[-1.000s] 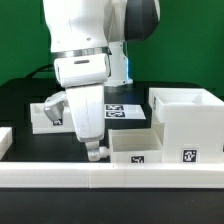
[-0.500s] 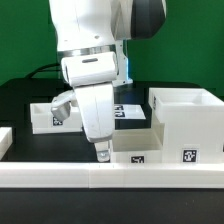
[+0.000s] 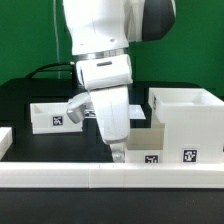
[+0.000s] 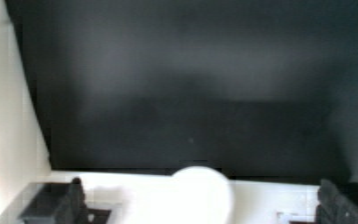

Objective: Assemble drawer

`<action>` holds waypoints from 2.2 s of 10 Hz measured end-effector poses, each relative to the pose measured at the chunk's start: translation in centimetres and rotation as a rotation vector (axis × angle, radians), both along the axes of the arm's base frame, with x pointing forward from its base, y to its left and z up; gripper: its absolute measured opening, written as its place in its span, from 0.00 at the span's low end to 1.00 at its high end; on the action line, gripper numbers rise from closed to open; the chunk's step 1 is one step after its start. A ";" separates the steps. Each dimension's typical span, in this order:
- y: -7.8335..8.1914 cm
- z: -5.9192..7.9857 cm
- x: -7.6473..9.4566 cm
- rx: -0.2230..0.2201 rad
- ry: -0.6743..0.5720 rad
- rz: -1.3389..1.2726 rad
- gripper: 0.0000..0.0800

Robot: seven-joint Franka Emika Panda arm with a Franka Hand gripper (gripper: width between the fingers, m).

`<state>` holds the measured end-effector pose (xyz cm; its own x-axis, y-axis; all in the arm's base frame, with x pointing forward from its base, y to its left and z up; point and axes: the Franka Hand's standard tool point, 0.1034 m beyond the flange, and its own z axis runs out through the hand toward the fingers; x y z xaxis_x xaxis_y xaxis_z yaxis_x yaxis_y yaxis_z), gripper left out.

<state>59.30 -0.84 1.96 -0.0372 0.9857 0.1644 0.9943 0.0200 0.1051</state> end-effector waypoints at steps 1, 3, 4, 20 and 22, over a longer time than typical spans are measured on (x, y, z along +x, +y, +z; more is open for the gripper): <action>0.4 0.0 0.0 0.000 0.000 0.005 0.81; 0.2 0.0 0.0 0.000 0.001 0.003 0.81; 0.2 -0.1 0.0 0.000 0.001 0.002 0.81; -5.7 2.1 -1.3 -0.048 -0.053 -0.059 0.81; -7.6 2.9 -5.0 -0.058 -0.057 -0.182 0.81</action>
Offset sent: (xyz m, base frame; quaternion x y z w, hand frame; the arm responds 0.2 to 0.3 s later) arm 0.0000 0.0000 0.0000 0.0000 0.0000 0.0000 1.0000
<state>54.27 -8.45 4.87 0.1353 0.9847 0.1099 0.9744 -0.1523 0.1655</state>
